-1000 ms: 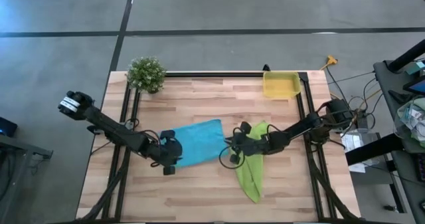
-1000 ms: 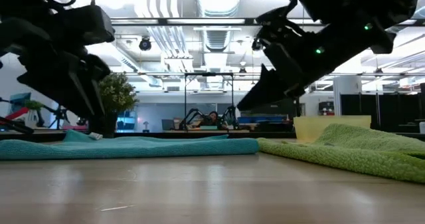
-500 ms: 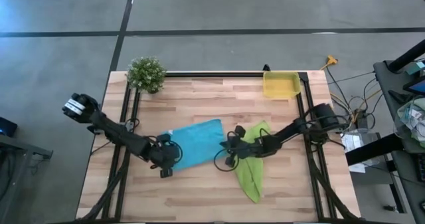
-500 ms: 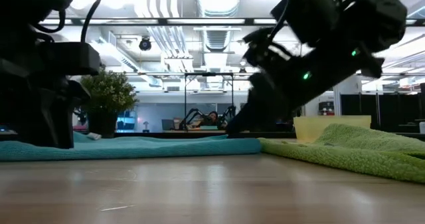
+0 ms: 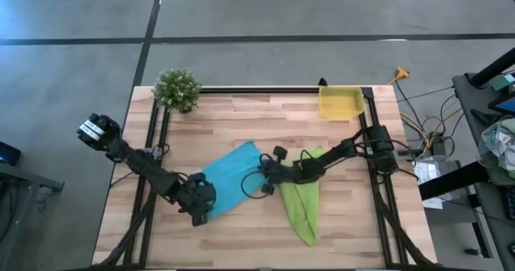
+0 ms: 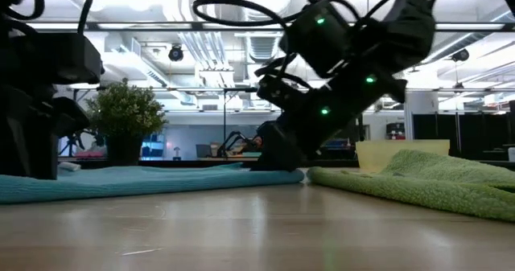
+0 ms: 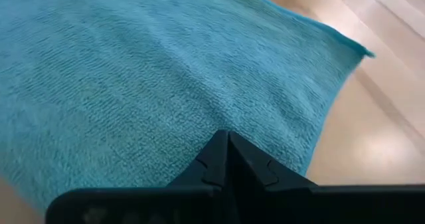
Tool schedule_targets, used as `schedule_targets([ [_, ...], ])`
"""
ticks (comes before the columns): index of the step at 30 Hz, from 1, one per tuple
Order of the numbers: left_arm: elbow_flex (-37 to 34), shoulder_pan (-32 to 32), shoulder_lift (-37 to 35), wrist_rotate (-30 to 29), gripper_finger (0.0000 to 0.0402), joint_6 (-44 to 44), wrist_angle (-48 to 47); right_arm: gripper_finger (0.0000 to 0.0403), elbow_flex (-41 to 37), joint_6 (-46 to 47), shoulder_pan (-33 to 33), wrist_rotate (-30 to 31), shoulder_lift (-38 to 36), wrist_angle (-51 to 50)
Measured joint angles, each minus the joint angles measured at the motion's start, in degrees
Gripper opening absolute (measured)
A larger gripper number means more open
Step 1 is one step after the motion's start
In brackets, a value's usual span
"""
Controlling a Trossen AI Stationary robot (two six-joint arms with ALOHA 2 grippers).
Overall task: Roll microfiber towels into tight, uniform cylinder then place into a basket
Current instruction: Fold the blue microfiber towel
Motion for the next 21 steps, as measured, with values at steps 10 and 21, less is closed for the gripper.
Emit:
schedule_targets([
  [10,1.10,-0.63,7.51,-0.99,0.0131,0.38,18.53,0.0008,1.35,-6.12,-6.40,-5.79,-1.13,-2.63],
  [21,6.40,-2.01,9.69,-2.17,0.0131,12.16,19.50,0.0008,0.75,-13.02,7.79,-5.84,-12.36,-0.15],
])
